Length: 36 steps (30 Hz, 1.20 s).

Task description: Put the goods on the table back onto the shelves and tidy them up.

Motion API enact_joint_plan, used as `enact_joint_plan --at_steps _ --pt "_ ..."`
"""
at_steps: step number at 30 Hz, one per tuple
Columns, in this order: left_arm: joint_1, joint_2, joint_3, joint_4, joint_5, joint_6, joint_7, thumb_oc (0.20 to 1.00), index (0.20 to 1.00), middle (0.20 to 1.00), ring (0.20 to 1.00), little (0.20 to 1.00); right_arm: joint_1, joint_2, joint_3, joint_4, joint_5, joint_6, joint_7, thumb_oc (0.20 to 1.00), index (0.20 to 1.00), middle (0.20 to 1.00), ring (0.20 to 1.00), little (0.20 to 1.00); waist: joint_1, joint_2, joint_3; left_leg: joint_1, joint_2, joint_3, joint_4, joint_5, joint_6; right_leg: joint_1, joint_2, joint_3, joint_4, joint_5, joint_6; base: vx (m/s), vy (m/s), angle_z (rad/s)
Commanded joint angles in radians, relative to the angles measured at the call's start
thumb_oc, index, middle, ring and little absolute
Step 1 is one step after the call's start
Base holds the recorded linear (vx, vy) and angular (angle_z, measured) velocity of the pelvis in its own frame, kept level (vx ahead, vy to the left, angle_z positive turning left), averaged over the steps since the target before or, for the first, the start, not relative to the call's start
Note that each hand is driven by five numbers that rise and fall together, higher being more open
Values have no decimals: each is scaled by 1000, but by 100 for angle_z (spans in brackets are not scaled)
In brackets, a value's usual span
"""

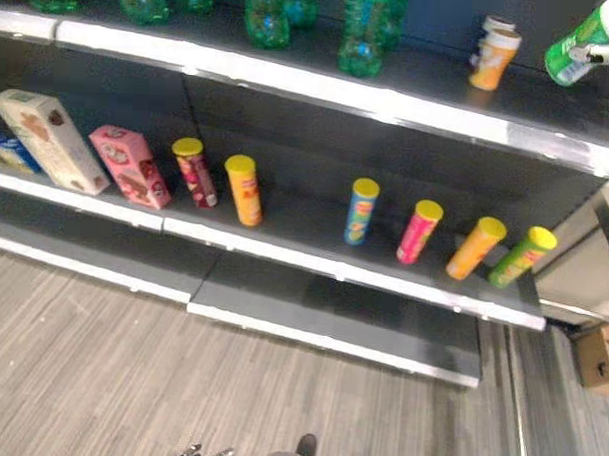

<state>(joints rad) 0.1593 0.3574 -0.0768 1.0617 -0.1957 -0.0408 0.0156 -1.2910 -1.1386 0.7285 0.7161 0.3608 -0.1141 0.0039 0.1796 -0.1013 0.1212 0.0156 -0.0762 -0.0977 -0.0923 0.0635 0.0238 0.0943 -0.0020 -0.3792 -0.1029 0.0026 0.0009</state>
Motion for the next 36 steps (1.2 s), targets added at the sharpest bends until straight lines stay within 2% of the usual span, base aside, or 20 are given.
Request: enact_joint_plan --at_steps 1,4,7,10,18,25,33,34,35,36 --pt "-25 56 -34 43 -52 -20 3 1000 1000 1000 1000 1000 -85 1 20 92 40 12 16 200 200 200 200 200 37 -34 -7 -11 87 -25 5 -109 -80 88 -158 -38 20 -76 138 15 -18 17" --pt "-34 56 -34 64 -50 -22 6 1000 1000 1000 1000 1000 -101 19 29 139 29 20 23 200 200 200 200 200 45 -39 -10 -15 86 -38 5 -107 -82 92 -156 -49 18 -79 136 26 -20 21" --pt "-49 51 -41 69 -60 -23 14 1000 1000 1000 1000 1000 -96 43 13 239 -12 56 19 200 200 200 200 200 83 -42 -6 -22 86 -70 5 -114 -92 99 -148 -72 26 -100 134 91 -58 31" --pt "-55 54 -44 75 -60 -22 14 1000 1000 1000 1000 1000 -89 38 13 254 -27 63 21 200 200 200 200 200 90 -44 1 -36 83 -86 5 -110 -93 94 -146 -85 26 -105 132 37 -20 23" --pt "-69 57 -43 86 -60 -22 16 1000 1000 1000 1000 1000 -142 25 95 271 -102 69 35 200 200 200 200 200 80 -57 6 -33 81 -87 5 -115 -92 98 -143 -86 20 -107 130 11 2 2" --pt "-77 63 -39 99 -52 -25 12 1000 1000 1000 1000 1000 -200 -2 182 289 -166 77 59 200 200 200 200 200 63 -84 9 -33 87 -82 5 -120 -90 93 -137 -77 16 -104 128 2 1 -2" --pt "-79 65 -41 108 -48 -22 9 1000 1000 1000 1000 1000 -173 17 158 302 -167 83 62 200 200 200 200 200 64 -87 10 -31 86 -84 5 -123 -92 96 -137 -81 16 -109 127 -4 -1 -4" --pt "-78 63 -42 109 -48 -22 9 1000 1000 1000 1000 1000 -170 20 152 303 -168 82 59 341 341 341 341 341 64 -86 9 -30 85 -85 5 -123 -91 97 -137 -82 16 -109 127 0 0 0" --pt "-77 62 -42 109 -48 -22 9 1000 1000 1000 1000 1000 -169 22 148 304 -168 82 55 693 693 693 693 693 65 -85 9 -30 84 -86 5 -123 -92 98 -137 -83 16 -109 127 0 0 0" --pt "-77 62 -41 110 -50 -21 10 1000 1000 1000 1000 1000 -165 25 140 304 -167 82 50 1000 1000 1000 1000 1000 64 -84 9 -30 83 -87 5 -124 -91 98 -137 -83 16 -109 128 0 0 0"
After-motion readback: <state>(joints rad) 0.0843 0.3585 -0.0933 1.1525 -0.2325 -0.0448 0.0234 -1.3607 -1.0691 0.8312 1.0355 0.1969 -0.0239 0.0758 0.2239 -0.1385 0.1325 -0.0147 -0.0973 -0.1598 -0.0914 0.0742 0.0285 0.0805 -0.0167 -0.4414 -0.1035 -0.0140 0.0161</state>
